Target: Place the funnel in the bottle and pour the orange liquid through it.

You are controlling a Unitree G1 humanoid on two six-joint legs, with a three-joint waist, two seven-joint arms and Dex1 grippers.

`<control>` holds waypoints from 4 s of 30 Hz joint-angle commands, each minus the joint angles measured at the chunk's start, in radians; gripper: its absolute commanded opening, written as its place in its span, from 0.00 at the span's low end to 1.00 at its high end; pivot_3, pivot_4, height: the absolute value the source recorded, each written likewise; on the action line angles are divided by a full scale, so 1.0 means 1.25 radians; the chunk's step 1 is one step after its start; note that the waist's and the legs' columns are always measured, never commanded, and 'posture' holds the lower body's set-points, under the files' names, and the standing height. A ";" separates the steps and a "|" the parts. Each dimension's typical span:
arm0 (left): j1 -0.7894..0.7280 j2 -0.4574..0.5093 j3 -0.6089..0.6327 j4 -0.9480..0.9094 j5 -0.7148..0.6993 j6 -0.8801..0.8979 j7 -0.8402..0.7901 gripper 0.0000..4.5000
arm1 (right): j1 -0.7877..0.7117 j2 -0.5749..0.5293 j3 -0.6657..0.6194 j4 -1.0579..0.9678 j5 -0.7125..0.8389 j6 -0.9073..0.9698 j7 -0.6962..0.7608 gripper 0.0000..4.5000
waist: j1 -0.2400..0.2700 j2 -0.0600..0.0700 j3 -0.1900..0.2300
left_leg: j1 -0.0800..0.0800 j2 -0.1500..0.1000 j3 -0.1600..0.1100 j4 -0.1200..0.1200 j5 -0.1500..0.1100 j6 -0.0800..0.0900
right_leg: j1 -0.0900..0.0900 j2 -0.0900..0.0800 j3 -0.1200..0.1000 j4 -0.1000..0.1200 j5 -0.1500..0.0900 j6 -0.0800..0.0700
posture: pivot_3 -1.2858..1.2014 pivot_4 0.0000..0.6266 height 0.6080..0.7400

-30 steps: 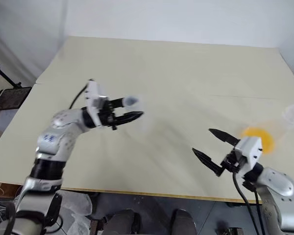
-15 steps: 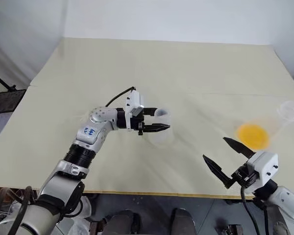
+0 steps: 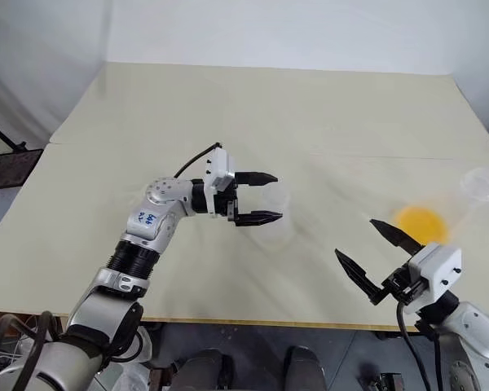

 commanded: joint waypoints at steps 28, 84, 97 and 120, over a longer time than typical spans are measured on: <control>0.838 0.032 0.578 -0.574 -0.155 -0.070 0.430 1.00 | -0.427 -0.046 0.213 0.262 -0.006 0.035 0.233 1.00 | -0.010 0.000 0.000 | 0.003 0.001 -0.012 0.000 0.000 0.000 | 0.006 -0.001 -0.001 -0.002 0.000 0.000 | 0.52 0.24 1.00; 0.164 0.351 0.185 -0.345 -0.164 0.054 -0.015 0.00 | -0.173 -0.060 -0.010 0.050 0.074 0.087 0.087 1.00 | 0.002 -0.001 0.001 | 0.002 -0.001 -0.011 0.000 0.000 0.000 | 0.008 0.000 -0.005 -0.004 0.000 0.000 | 0.52 0.24 1.00; -0.164 0.289 0.002 -0.138 -0.022 -0.066 -0.207 0.00 | -0.033 0.034 -0.015 -0.024 0.036 0.035 -0.002 1.00 | -0.002 -0.001 0.001 | 0.002 0.000 -0.005 -0.001 0.000 0.000 | 0.006 0.000 -0.005 -0.004 0.000 0.000 | 0.52 0.24 1.00; -0.231 0.190 -0.063 -0.052 0.070 -0.130 -0.248 0.43 | -0.002 0.070 0.036 -0.054 0.004 0.000 -0.057 1.00 | 0.001 -0.001 0.001 | 0.002 0.000 -0.005 0.000 0.000 0.000 | 0.006 0.000 -0.005 -0.003 0.000 0.000 | 0.52 0.24 1.00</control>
